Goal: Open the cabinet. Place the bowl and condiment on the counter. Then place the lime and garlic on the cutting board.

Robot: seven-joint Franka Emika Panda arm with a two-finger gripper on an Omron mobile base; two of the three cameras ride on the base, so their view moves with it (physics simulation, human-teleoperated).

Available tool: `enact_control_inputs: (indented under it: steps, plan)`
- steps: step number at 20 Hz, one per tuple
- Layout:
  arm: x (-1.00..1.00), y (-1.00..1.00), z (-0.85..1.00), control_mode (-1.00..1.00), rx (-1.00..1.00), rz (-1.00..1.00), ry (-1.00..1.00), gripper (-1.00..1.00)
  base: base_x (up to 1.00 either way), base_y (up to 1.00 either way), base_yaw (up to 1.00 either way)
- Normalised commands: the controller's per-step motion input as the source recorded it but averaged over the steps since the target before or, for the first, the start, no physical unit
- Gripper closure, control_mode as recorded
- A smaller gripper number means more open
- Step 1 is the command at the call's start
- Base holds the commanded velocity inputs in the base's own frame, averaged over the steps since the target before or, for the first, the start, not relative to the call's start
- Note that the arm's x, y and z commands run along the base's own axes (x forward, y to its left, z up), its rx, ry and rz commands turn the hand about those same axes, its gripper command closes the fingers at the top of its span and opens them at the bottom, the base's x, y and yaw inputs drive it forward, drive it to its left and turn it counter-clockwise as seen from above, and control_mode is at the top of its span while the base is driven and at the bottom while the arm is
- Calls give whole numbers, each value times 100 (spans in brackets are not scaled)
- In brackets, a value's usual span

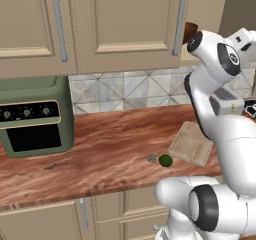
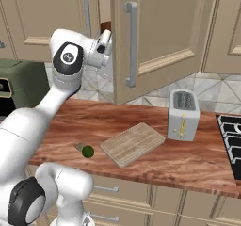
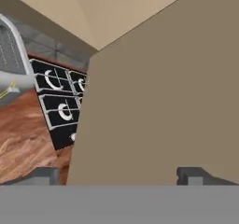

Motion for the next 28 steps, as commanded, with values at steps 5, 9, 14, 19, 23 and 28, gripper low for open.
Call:
enact_control_inputs:
  steps: [5, 9, 14, 19, 23, 28]
  plan:
    - [-55, -100, -1, -100, 1, -9, 0, -100, 0, 0, 0]
    - [-36, -100, -1, -100, 1, -2, 1, -100, 0, 0, 0]
    - [-21, -93, -3, -100, 18, 20, -12, -100, 0, 0, 0]
    - [-15, 49, -28, -100, 9, 51, -19, -100, 0, 0, 0]
    - [0, 100, -21, -100, 14, 61, -12, -100, 0, 0, 0]
    - [-5, 100, -17, -100, 11, 51, -8, -100, 0, 0, 0]
